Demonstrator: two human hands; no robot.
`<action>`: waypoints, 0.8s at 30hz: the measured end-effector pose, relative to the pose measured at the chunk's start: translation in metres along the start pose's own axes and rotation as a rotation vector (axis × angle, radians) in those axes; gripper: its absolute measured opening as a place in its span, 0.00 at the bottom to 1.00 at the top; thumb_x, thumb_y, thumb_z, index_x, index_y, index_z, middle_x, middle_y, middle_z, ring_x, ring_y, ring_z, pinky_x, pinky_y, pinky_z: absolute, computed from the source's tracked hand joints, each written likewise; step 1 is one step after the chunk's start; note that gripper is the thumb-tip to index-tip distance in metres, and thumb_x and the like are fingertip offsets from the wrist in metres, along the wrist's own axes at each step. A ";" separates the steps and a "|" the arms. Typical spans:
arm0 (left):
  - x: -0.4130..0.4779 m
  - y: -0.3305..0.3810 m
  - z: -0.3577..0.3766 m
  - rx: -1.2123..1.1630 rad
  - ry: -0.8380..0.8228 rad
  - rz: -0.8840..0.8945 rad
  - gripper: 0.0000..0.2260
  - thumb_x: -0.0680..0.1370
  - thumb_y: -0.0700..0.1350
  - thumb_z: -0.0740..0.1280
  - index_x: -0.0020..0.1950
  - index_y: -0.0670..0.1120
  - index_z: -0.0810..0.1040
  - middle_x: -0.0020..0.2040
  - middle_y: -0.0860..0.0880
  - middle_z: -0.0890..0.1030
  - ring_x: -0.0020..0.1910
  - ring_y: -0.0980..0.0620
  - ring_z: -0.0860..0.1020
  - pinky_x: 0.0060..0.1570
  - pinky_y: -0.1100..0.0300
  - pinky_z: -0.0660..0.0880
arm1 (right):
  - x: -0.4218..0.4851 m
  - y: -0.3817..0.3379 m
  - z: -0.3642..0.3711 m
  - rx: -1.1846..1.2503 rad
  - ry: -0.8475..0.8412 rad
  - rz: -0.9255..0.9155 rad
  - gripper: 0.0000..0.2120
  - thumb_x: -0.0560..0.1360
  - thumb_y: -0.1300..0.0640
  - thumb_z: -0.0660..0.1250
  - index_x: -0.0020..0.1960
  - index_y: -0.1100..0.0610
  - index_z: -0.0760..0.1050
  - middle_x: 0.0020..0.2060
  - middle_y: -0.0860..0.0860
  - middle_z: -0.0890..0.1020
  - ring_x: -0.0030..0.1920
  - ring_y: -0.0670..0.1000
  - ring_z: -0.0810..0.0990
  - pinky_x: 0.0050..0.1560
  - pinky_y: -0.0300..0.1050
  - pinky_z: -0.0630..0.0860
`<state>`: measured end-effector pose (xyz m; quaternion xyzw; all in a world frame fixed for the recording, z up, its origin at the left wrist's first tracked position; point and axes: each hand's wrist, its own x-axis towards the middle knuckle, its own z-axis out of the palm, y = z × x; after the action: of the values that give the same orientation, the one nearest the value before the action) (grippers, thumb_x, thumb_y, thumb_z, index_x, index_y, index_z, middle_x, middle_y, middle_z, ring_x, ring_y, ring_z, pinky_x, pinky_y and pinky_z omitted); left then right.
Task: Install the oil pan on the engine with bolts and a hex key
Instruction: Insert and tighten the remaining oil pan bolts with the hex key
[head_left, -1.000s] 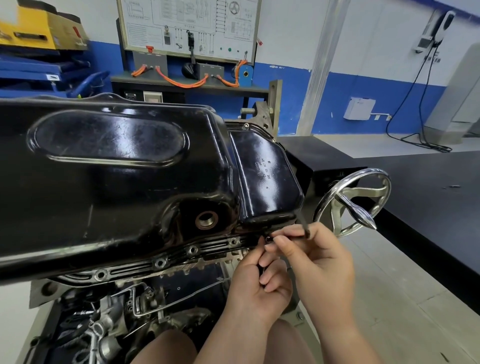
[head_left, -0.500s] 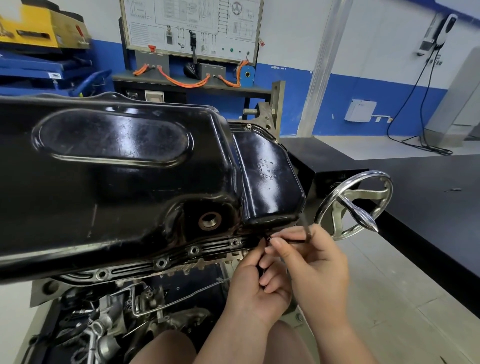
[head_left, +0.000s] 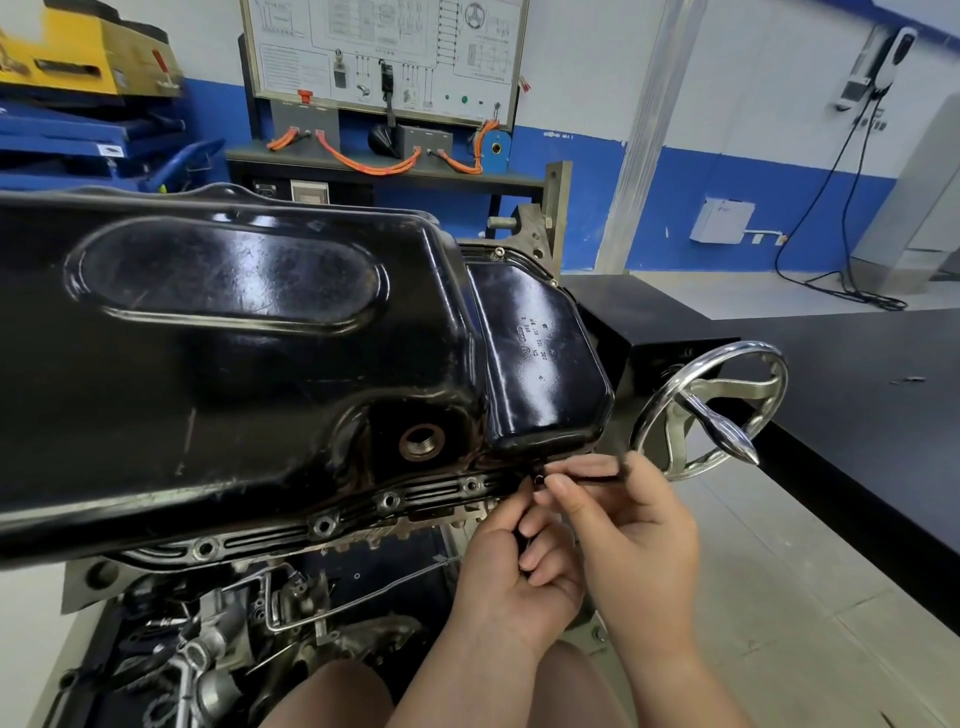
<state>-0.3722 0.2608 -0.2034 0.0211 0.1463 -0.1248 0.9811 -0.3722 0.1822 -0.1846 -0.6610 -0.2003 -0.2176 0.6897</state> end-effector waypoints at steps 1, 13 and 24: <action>0.000 0.000 0.000 -0.001 0.001 0.006 0.14 0.72 0.41 0.64 0.26 0.41 0.75 0.20 0.52 0.66 0.12 0.59 0.59 0.11 0.70 0.52 | 0.000 0.000 0.000 0.010 -0.002 -0.003 0.18 0.69 0.72 0.71 0.38 0.48 0.79 0.36 0.48 0.84 0.33 0.46 0.83 0.34 0.33 0.78; 0.002 0.000 0.000 -0.028 0.003 -0.013 0.08 0.70 0.41 0.65 0.32 0.40 0.76 0.21 0.52 0.66 0.13 0.59 0.59 0.10 0.69 0.53 | -0.002 0.005 -0.001 -0.059 0.033 -0.048 0.14 0.72 0.65 0.68 0.44 0.45 0.82 0.43 0.47 0.84 0.40 0.47 0.84 0.44 0.38 0.79; 0.003 0.002 -0.003 -0.028 -0.005 -0.025 0.12 0.72 0.41 0.65 0.28 0.41 0.75 0.21 0.52 0.65 0.13 0.59 0.59 0.11 0.69 0.53 | -0.007 0.004 0.001 -0.005 -0.021 -0.037 0.19 0.77 0.63 0.59 0.59 0.43 0.76 0.47 0.51 0.83 0.42 0.49 0.84 0.44 0.36 0.78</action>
<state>-0.3700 0.2619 -0.2066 0.0051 0.1457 -0.1352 0.9800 -0.3758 0.1836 -0.1915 -0.6611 -0.2194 -0.2238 0.6817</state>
